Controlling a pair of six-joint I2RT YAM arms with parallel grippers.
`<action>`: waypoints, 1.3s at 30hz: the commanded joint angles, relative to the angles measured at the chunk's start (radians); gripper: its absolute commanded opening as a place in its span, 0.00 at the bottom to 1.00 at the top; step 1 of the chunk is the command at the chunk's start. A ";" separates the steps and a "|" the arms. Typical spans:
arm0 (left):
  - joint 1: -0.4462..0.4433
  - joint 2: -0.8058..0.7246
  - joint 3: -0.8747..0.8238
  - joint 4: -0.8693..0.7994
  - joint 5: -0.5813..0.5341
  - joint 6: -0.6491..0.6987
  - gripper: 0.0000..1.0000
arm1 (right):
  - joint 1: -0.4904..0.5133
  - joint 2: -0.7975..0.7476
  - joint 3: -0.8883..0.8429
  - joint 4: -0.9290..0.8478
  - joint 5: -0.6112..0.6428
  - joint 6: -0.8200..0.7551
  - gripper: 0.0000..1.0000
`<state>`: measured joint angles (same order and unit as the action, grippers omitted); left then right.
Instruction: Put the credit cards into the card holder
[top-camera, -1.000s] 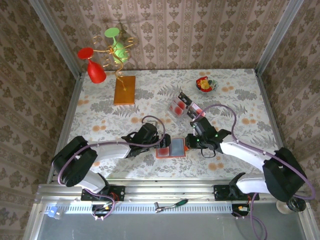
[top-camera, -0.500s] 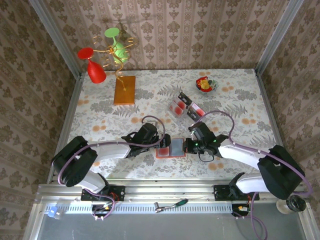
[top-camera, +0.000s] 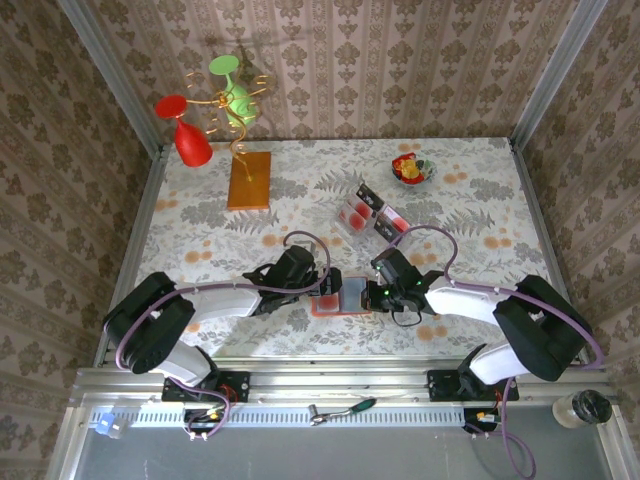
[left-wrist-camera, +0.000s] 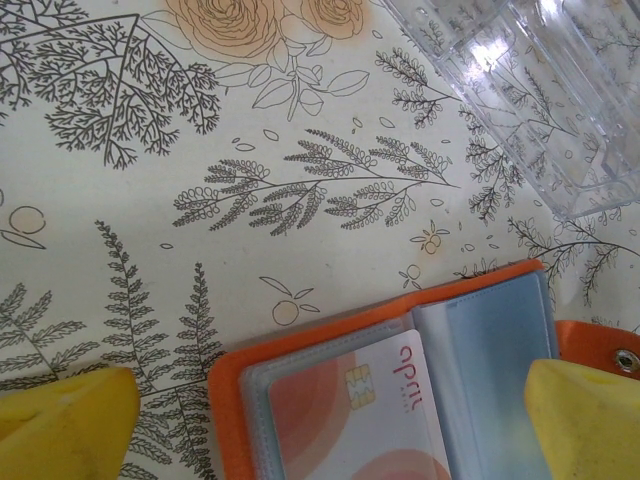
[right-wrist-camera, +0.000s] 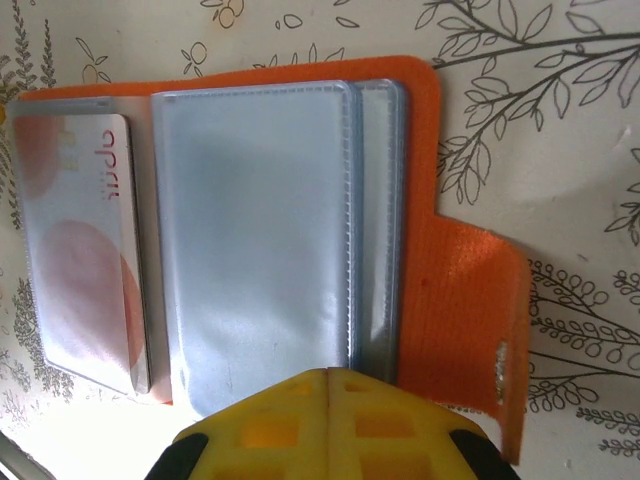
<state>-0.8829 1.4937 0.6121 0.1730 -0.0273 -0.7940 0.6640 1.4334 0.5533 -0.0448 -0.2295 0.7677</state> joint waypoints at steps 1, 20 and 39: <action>-0.008 0.008 -0.001 0.022 0.014 -0.022 1.00 | 0.005 0.022 -0.032 0.020 0.038 0.026 0.00; -0.054 0.069 0.030 0.059 0.023 -0.047 1.00 | 0.005 0.013 -0.058 0.039 0.041 0.048 0.00; -0.099 0.009 0.030 0.214 0.046 -0.161 1.00 | 0.002 0.017 -0.042 0.032 0.029 0.043 0.00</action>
<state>-0.9657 1.5215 0.6254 0.3084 -0.0093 -0.9070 0.6640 1.4338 0.5152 0.0463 -0.2291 0.8150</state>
